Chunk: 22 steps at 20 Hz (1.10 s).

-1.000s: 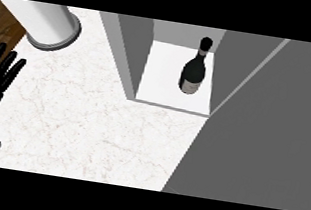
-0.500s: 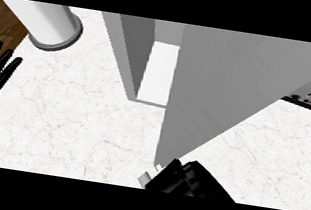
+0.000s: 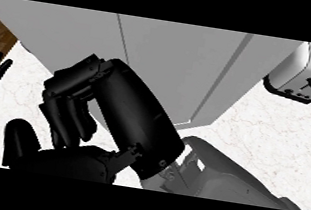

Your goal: Pick up the wine, place it into the cabinet and close the cabinet

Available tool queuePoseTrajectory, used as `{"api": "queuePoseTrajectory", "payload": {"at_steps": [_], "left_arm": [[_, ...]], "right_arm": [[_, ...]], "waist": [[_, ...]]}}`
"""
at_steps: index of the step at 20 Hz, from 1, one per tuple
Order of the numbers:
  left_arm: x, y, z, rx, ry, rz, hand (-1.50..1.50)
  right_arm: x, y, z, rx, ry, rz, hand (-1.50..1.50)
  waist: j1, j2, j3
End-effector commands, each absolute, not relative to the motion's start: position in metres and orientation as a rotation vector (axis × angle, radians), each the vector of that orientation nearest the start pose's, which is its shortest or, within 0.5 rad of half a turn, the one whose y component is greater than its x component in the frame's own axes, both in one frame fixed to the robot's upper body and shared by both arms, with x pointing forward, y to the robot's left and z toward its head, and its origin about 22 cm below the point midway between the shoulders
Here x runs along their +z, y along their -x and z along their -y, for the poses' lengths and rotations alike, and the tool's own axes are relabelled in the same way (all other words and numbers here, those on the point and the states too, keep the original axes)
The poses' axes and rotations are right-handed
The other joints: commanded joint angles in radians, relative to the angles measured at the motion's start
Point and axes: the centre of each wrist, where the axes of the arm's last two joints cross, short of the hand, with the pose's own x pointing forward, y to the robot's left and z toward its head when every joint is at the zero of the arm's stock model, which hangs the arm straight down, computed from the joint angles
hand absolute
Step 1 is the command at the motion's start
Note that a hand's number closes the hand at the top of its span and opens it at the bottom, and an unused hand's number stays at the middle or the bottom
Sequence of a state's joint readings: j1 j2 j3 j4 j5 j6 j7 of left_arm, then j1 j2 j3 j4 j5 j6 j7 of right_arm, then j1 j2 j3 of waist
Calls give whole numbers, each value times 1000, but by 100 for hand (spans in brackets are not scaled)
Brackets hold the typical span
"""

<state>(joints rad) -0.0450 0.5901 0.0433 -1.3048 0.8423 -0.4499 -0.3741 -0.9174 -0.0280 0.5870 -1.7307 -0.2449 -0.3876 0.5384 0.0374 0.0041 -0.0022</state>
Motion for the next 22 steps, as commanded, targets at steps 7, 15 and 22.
{"api": "queuePoseTrajectory", "payload": {"at_steps": [7, 15, 22], "left_arm": [[40, -245, -418, 100, 416, 1853, -150], [28, -246, -422, 120, 411, 1853, -150], [23, -247, -414, 129, 435, 1848, -150]], "right_arm": [[209, -312, 13, 431, -539, 1696, 150], [187, -358, 29, 474, -451, 1715, 150], [160, -373, 58, 501, -397, 1733, 150]], "waist": [[-23, -3, 2], [-26, -1, 2], [-25, 2, 2]]}}
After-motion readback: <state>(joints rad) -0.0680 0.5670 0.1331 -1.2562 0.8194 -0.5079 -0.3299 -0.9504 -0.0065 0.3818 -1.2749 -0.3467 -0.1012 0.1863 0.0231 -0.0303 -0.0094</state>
